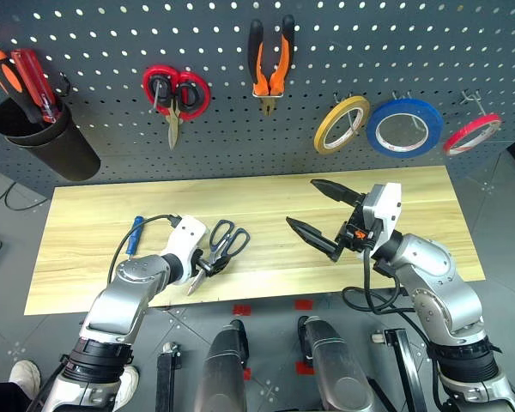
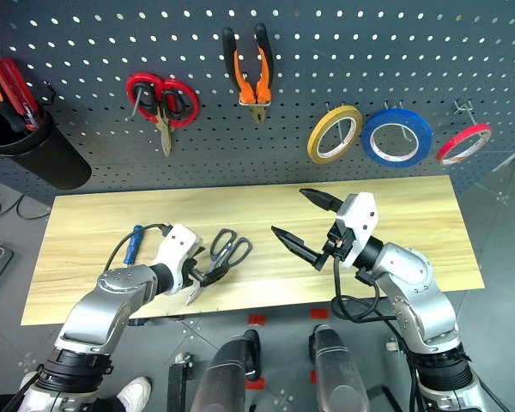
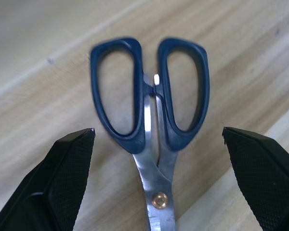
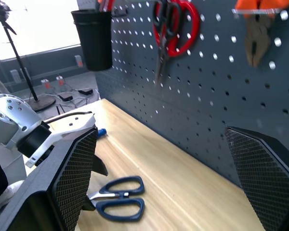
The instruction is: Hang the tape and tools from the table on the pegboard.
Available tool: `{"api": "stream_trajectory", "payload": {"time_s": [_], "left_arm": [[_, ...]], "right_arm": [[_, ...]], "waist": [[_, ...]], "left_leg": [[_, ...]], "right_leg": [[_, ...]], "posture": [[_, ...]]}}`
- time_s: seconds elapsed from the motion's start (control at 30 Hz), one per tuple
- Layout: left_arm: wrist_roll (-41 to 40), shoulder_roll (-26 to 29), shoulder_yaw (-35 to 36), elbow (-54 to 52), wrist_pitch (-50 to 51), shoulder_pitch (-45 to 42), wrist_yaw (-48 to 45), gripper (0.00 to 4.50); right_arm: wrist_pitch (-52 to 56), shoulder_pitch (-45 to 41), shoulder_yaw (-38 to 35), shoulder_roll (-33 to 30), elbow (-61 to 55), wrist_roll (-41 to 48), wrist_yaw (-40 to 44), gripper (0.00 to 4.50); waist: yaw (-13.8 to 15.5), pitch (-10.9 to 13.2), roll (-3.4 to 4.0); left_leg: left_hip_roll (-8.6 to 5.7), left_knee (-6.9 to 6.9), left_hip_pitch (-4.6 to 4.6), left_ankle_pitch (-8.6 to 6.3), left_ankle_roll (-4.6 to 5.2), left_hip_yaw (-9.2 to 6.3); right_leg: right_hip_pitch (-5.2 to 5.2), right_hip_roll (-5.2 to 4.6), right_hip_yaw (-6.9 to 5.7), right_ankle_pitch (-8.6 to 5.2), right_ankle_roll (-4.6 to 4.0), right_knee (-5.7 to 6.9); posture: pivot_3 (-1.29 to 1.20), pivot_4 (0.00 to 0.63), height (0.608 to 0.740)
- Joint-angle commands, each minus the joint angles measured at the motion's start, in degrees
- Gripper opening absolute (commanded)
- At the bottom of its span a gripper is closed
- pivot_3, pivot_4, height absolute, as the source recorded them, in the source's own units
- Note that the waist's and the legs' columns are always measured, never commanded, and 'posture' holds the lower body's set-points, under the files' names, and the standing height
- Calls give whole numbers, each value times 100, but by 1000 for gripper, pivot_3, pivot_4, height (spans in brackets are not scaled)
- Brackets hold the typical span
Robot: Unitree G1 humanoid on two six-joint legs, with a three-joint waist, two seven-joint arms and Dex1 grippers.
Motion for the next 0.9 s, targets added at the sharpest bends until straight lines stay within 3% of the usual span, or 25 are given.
{"api": "stream_trajectory", "payload": {"time_s": [0.03,0.27,0.7,0.9], "left_arm": [[-130,126,-58,-364,296,124,-144,4474],[-167,164,-57,-607,476,363,-121,4474],[-249,703,-70,-568,749,480,-418,4474],[-121,772,-249,53,408,203,-582,4474]], "right_arm": [[-17,269,-1,-124,-569,161,115,4500],[-444,703,294,-705,-623,61,1043,4500],[-535,546,436,-803,-295,-35,1307,4500],[-483,532,450,-781,-284,-37,1255,4500]], "waist": [[-6,46,-1],[-27,114,10],[-37,210,16],[-26,215,24]], "left_leg": [[1,0,0,0,0,0],[1,2,4,1,1,0],[2,1,5,3,1,1],[1,-1,7,4,-1,2]], "right_leg": [[0,0,0,0,0,0],[1,1,2,0,1,6],[0,1,2,-1,1,7],[0,0,2,-1,1,6]], "posture": [[-266,487,740],[-267,496,740],[-249,509,740],[-248,508,740]]}}
